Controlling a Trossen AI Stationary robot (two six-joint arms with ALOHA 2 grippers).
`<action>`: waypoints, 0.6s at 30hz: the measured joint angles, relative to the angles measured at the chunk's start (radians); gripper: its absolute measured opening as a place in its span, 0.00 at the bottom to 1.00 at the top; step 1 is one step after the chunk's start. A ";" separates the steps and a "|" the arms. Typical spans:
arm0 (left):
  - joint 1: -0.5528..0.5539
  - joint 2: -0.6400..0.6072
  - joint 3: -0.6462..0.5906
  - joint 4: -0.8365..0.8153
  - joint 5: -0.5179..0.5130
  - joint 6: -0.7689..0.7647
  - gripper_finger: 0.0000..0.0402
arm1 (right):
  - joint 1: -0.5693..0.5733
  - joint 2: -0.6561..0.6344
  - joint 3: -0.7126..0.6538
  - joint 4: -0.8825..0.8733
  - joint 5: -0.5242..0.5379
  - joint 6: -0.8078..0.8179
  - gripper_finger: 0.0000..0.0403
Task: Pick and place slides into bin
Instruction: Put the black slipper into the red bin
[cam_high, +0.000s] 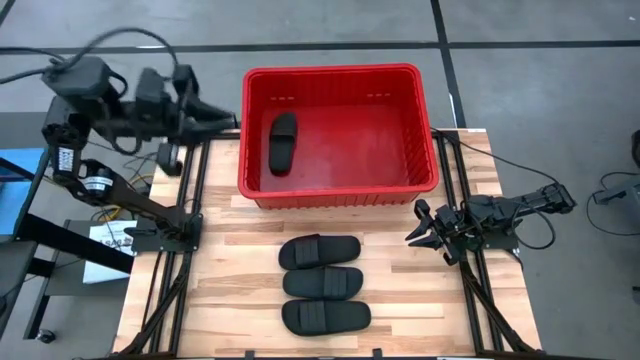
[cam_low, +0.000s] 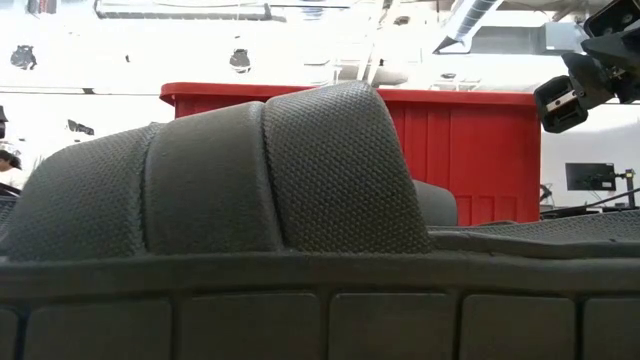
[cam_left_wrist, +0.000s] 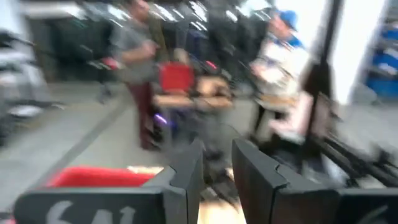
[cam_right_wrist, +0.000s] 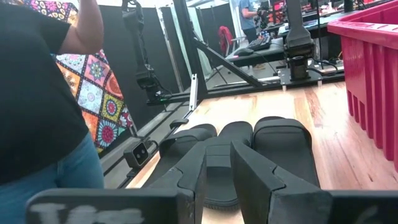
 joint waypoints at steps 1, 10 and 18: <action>0.000 -0.009 0.000 0.027 -0.025 0.000 0.19 | 0.000 0.000 0.000 0.000 0.000 0.000 0.16; 0.000 -0.110 -0.112 0.154 0.059 0.027 0.19 | 0.000 0.000 0.000 0.000 0.000 0.000 0.16; 0.000 -0.360 -0.626 0.552 0.042 -0.051 0.19 | 0.000 0.000 0.000 0.000 0.000 0.000 0.16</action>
